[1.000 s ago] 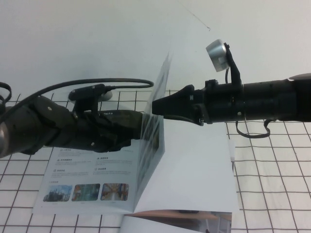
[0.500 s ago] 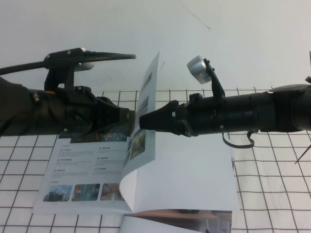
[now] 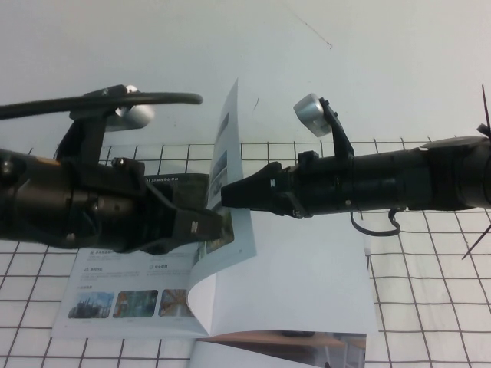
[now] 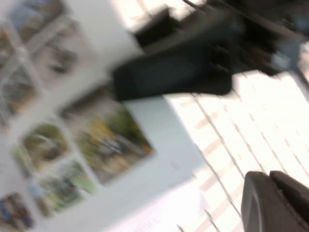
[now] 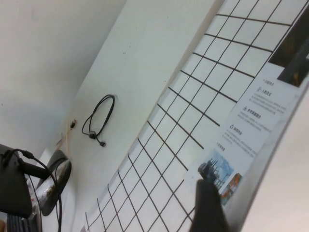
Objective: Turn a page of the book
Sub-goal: Open the closed book
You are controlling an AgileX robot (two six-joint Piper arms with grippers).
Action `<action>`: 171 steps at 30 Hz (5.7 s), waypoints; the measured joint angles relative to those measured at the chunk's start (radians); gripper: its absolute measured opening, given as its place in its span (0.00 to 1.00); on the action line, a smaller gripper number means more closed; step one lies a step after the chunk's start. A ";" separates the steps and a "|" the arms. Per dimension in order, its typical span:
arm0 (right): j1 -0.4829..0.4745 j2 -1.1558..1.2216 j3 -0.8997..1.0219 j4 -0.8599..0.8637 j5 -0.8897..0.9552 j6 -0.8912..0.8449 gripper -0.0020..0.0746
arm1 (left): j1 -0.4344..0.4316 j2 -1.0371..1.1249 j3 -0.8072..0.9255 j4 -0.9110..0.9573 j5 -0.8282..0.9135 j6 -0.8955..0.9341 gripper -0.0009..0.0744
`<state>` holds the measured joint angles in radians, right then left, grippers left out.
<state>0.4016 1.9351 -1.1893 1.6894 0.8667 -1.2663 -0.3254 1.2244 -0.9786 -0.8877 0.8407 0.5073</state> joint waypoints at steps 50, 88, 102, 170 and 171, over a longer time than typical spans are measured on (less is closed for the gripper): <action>-0.030 -0.002 -0.050 0.000 0.199 0.015 0.60 | -0.476 0.202 0.276 -0.237 -0.957 -0.014 0.01; -0.070 0.159 -0.056 -0.690 -0.132 0.176 0.03 | -0.476 0.203 0.276 -0.663 -1.088 0.306 0.01; -0.070 0.159 -0.056 -0.705 -0.128 0.176 0.03 | -0.476 0.203 0.276 -0.872 -1.289 0.577 0.01; -0.070 0.159 -0.058 -0.797 -0.101 0.209 0.03 | 0.084 0.314 0.234 -0.842 -0.678 0.805 0.01; -0.070 0.159 -0.058 -0.797 -0.101 0.209 0.03 | 0.094 0.319 0.231 -0.798 -0.579 0.763 0.01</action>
<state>0.3312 2.0943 -1.2477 0.8920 0.7655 -1.0571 -0.2318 1.5439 -0.7476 -1.6852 0.2616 1.2703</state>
